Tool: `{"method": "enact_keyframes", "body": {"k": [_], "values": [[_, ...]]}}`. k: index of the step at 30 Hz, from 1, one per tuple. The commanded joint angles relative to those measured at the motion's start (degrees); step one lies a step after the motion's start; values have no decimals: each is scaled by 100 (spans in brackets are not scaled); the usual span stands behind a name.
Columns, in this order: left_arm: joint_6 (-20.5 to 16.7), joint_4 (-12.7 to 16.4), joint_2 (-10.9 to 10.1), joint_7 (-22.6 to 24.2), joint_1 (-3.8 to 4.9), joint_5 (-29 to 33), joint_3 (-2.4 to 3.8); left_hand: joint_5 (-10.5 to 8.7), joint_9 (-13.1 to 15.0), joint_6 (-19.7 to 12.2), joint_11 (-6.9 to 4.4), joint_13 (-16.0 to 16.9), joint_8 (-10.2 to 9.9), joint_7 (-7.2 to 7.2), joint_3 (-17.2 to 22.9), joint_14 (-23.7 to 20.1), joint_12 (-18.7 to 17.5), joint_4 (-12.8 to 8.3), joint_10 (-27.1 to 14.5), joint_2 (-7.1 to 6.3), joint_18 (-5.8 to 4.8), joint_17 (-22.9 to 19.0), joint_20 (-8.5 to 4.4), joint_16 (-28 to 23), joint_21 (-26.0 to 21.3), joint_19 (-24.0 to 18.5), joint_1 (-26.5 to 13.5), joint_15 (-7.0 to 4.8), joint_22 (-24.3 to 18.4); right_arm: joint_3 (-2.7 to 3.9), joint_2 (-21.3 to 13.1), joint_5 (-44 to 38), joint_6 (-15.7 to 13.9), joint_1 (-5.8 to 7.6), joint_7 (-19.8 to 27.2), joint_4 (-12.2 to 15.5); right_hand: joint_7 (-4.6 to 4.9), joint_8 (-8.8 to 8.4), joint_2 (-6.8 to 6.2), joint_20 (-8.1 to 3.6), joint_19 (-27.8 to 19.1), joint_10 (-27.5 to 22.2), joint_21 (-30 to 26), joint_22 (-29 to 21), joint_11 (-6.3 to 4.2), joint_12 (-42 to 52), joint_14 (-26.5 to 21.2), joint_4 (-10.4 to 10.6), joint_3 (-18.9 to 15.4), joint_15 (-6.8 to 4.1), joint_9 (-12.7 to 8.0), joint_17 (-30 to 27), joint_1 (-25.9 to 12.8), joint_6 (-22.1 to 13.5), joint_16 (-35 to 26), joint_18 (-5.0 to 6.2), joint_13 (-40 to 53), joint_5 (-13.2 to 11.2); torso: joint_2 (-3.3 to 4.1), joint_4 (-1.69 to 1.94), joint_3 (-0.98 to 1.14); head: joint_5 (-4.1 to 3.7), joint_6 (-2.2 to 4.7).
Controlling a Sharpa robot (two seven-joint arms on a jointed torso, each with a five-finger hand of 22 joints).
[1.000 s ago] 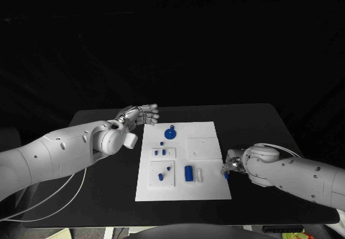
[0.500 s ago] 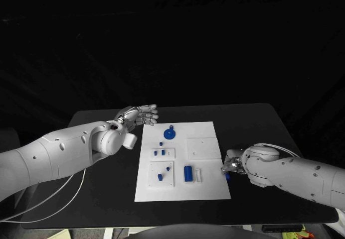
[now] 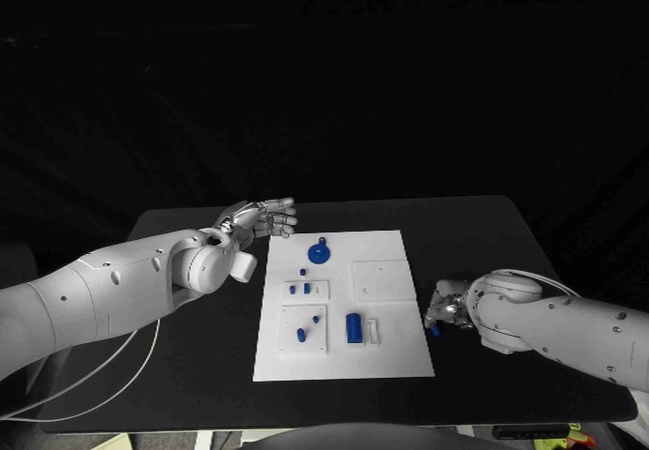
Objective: Assemble the parts on the task board
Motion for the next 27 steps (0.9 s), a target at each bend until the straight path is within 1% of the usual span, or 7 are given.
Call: {"method": "enact_keyframes", "body": {"k": [1, 5, 8, 12, 17, 20, 27], "values": [[100, 20, 1, 50, 6, -5, 4, -13, -9, -34, -2, -8, 33, -14, -8, 7, 6, 40, -35, -25, 109, 6, 28, -38, -34, 0, -15, 48, 7, 26, -44, 14, 62, 128, -110, 168, 3, 29, -27, 50, 1, 38, 23, 69, 1, -20, -33, 14, -30, -20, 30, -9, -86, 39, -1, 325, 4, -30, 0, -7, -1, -10, 8], [94, 25, 7, 43, 6, -8, 4, -12, -9, -34, -3, -8, 34, -14, -7, 8, 6, 41, -35, -26, 109, 8, 27, -40, -35, -1, -14, 48, 8, 33, -67, 155, 80, 289, -118, 411, -2, 31, -30, 52, 5, 49, 24, 66, -4, -24, -30, 24, -35, -24, 26, -11, -121, 58, 0, 325, 3, -51, 0, -1, -3, -23, 15], [104, 25, 13, 38, 7, -13, 4, -11, -10, -34, -3, -8, 34, -14, -7, 8, 6, 41, -35, -26, 109, 10, 27, -42, -35, -1, -14, 47, 9, 34, 24, 622, 186, 305, -104, 518, -7, 30, -32, 53, 9, 58, 25, 64, -9, -27, -29, 35, -40, -28, 21, -13, -153, 71, 2, 325, 3, -73, 2, 3, 0, -30, 15], [104, 32, 13, 49, 7, -13, 4, -12, -10, -34, -2, -8, 34, -14, -8, 8, 6, 42, -36, -27, 109, 11, 27, -43, -36, -1, -15, 48, 10, 28, 224, 989, 266, 303, -104, 545, -11, 23, -38, 58, 16, 68, 30, 62, -13, -35, -25, 48, -118, -32, 9, -14, -267, 87, 11, 325, 6, -22, 5, 10, 3, -27, 14], [101, 32, 14, 52, 7, -13, 4, -11, -10, -34, -2, -8, 35, -14, -7, 8, 6, 44, -37, -26, 110, 13, 27, -46, -37, -2, -15, 48, 11, -18, 442, 1102, 252, 217, -67, 463, -14, 16, -21, 55, 17, 71, 32, 61, -16, -41, -26, 50, -185, -36, 0, -15, -336, 95, 17, 325, 13, -54, 3, 10, 0, -24, 4], [106, 34, 17, 49, 7, -13, 4, -11, -10, -34, -2, -8, 35, -14, -6, 8, 6, 44, -37, -25, 110, 14, 27, -47, -37, -2, -15, 48, 11, -23, 558, 1106, 179, 131, -51, 406, -18, 11, -8, 48, 14, 73, 31, 59, -20, -45, -29, 46, -247, -40, -8, -15, -382, 106, 21, 325, 21, -208, 2, 9, 0, -20, -7], [109, 41, 11, 43, 10, -13, 4, -11, -10, -35, -2, -9, 35, -14, -5, 7, 6, 45, -38, -24, 110, 17, 27, -50, -39, -3, -15, 48, 12, -23, 781, 988, 73, -3, -38, 214, -22, 2, -9, 44, 8, 76, 26, 55, -25, -52, -34, 84, -318, -45, -22, -17, -474, 122, 27, 325, 34, -393, 6, 5, 8, 0, -8]]}}
